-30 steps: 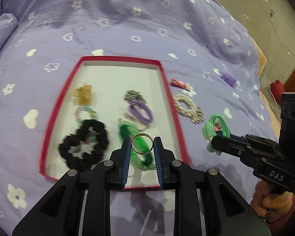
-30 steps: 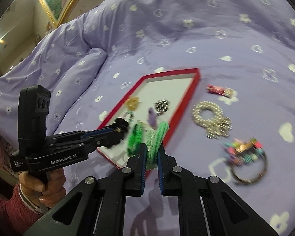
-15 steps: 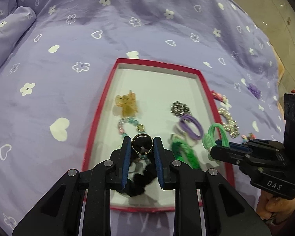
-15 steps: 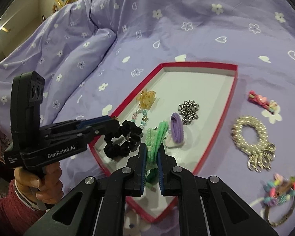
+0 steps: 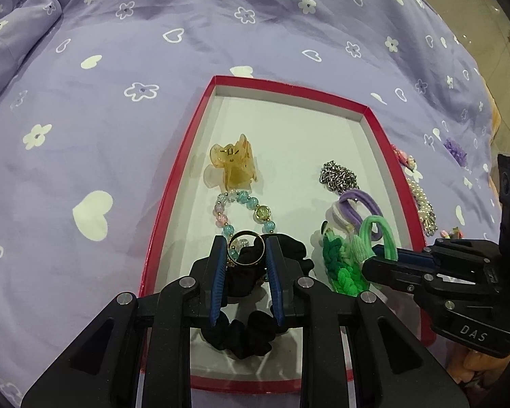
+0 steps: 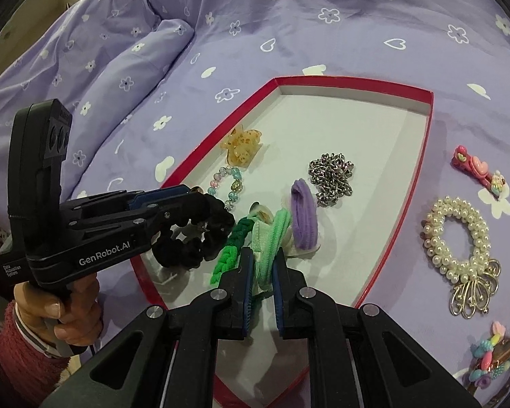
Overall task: Organize jewelry
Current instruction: 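Lower both items into the tray and open both tools, then withdraw both tools from the tray toward the beaded keyring and watch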
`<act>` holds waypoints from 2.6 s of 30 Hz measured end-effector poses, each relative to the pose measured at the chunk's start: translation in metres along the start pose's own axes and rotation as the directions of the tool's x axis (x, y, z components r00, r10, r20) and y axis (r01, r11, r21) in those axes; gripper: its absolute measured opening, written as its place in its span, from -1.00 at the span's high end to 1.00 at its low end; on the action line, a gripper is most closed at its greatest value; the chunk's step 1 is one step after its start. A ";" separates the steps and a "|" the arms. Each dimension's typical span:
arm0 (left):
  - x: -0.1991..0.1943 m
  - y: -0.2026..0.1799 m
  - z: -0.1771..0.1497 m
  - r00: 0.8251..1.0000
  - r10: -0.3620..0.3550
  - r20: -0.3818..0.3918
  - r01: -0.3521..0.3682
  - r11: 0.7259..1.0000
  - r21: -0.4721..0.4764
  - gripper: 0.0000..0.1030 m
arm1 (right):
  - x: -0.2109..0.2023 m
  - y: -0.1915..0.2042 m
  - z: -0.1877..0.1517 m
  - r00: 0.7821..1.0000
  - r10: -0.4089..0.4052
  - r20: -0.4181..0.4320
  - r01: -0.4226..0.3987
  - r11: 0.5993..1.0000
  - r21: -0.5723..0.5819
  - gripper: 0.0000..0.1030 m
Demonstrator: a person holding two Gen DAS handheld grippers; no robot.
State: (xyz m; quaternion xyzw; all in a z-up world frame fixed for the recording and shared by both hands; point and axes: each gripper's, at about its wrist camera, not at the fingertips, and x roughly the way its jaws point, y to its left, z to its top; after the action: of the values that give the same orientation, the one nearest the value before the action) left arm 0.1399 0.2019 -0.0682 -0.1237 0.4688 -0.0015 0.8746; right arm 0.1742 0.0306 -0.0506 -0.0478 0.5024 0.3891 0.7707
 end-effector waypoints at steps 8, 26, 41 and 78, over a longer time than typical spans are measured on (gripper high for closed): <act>0.001 0.001 -0.001 1.000 -0.004 -0.002 0.004 1.000 -0.003 0.58 | 0.001 0.001 0.000 1.000 0.005 0.005 -0.005 1.000 0.004 0.71; -0.019 -0.008 -0.001 1.000 0.000 0.019 0.000 1.000 -0.009 0.07 | -0.027 -0.005 -0.008 0.998 0.016 0.063 -0.019 0.999 0.044 0.37; -0.040 -0.051 0.003 0.997 -0.061 0.056 0.058 0.997 0.044 0.07 | -0.102 -0.070 -0.064 0.983 -0.095 0.159 0.057 0.971 0.230 0.37; -0.014 -0.155 0.004 0.987 -0.157 -0.032 0.160 0.963 0.217 -0.01 | -0.116 -0.153 -0.068 0.968 -0.230 0.102 0.190 0.934 0.302 0.56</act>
State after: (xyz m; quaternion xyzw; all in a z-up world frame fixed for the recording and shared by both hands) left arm 0.1534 0.0546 -0.0208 -0.0637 0.4609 -0.1239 0.8764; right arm 0.2005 -0.1707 -0.0384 0.0389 0.4922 0.2288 0.8390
